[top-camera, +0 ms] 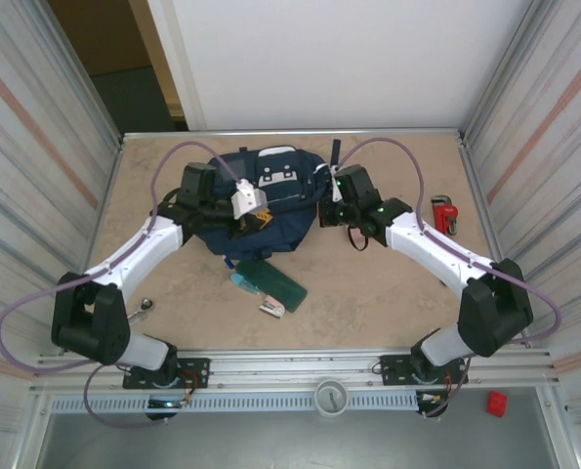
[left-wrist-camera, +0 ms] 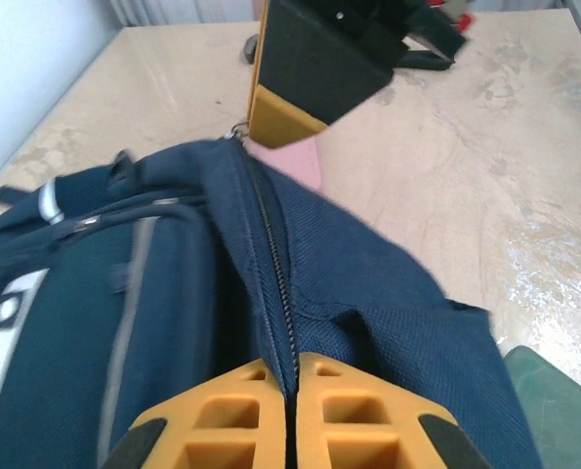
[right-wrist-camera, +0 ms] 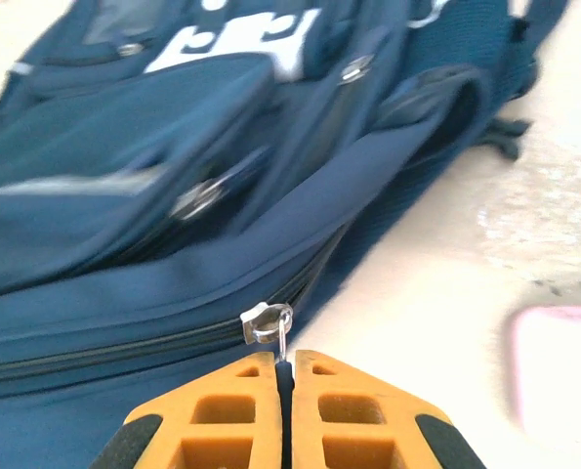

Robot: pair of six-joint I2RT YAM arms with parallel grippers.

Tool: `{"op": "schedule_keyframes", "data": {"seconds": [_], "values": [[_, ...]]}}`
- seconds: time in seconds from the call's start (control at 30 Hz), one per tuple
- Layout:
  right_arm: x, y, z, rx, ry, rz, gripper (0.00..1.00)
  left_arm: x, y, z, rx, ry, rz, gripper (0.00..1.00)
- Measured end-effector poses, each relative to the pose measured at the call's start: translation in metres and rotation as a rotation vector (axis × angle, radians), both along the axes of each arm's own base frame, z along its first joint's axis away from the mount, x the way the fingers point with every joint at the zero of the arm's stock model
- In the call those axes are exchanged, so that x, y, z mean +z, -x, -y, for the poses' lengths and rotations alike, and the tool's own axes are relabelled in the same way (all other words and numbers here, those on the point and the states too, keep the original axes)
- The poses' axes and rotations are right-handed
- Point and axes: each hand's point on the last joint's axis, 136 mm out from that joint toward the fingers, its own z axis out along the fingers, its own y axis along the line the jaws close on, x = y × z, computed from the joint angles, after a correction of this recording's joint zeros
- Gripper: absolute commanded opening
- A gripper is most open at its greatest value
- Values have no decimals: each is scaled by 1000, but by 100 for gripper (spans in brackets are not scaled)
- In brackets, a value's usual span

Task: Pack the student bag

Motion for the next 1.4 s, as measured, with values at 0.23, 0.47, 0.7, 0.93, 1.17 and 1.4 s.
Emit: {"op": "schedule_keyframes", "data": {"seconds": [0.23, 0.47, 0.7, 0.93, 1.17, 1.4], "values": [[-17, -27, 26, -66, -10, -58, 0, 24, -1, -24, 33, 85, 52, 0], [-29, -48, 29, -41, -95, -109, 0, 23, -2, -41, 59, 177, 24, 0], [-32, -40, 37, 46, -316, -150, 62, 23, 2, -35, 30, 179, 18, 0], [-31, -57, 82, -195, -547, -223, 80, 13, 9, -17, -29, 164, -10, 0], [-64, -101, 69, -323, -618, -341, 77, 13, 12, -12, -46, 156, -11, 0], [-77, -125, 46, -304, -671, -388, 17, 8, 14, -5, -64, 141, -23, 1]]}}
